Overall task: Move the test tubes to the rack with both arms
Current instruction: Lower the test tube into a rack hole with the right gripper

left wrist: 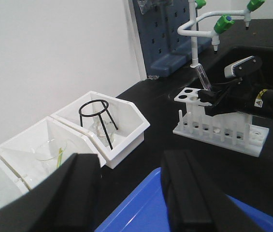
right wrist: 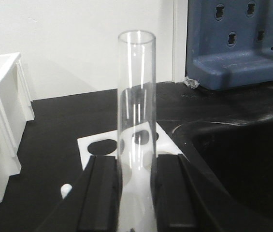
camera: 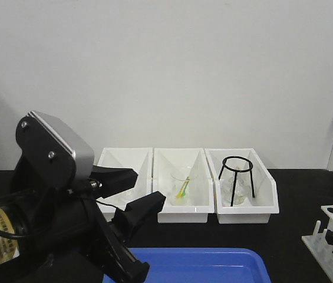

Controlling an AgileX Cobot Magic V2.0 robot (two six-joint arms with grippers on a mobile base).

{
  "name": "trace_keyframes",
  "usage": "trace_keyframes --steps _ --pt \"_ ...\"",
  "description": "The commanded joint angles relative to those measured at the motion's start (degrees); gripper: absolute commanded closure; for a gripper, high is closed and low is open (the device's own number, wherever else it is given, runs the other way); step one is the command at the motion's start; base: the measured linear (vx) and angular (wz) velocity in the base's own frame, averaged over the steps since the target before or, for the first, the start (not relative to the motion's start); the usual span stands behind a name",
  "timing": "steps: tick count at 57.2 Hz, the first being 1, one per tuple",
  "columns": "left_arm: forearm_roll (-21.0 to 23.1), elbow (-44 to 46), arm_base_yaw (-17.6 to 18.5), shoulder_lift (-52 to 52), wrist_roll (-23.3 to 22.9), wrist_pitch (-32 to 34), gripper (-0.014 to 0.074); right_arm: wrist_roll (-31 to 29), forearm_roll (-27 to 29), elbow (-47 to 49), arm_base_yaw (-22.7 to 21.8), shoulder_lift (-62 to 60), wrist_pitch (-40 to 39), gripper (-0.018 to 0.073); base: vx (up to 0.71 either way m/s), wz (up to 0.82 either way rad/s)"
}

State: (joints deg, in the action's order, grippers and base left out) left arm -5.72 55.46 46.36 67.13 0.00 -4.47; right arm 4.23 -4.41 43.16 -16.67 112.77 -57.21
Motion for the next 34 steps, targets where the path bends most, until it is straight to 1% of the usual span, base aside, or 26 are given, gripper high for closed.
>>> trace_keyframes --steps 1,19,25,34 --pt "0.33 1.69 0.38 -1.40 -0.35 4.95 0.0178 -0.67 -0.70 1.29 -0.19 -1.63 -3.80 0.0393 0.00 0.00" --pt "0.39 1.69 0.38 -1.40 -0.74 4.84 0.0193 -0.67 -1.30 1.29 -0.19 -1.63 -3.84 0.0275 0.00 0.00" --pt "0.39 1.69 0.38 -1.40 -0.74 4.84 0.0206 -0.67 -1.30 1.29 -0.19 -1.63 -3.84 0.0255 0.00 0.00" --pt "0.39 1.69 0.38 -1.40 -0.74 4.84 0.0214 -0.74 -1.30 1.29 -0.19 -1.63 -3.84 0.0251 0.00 0.00"
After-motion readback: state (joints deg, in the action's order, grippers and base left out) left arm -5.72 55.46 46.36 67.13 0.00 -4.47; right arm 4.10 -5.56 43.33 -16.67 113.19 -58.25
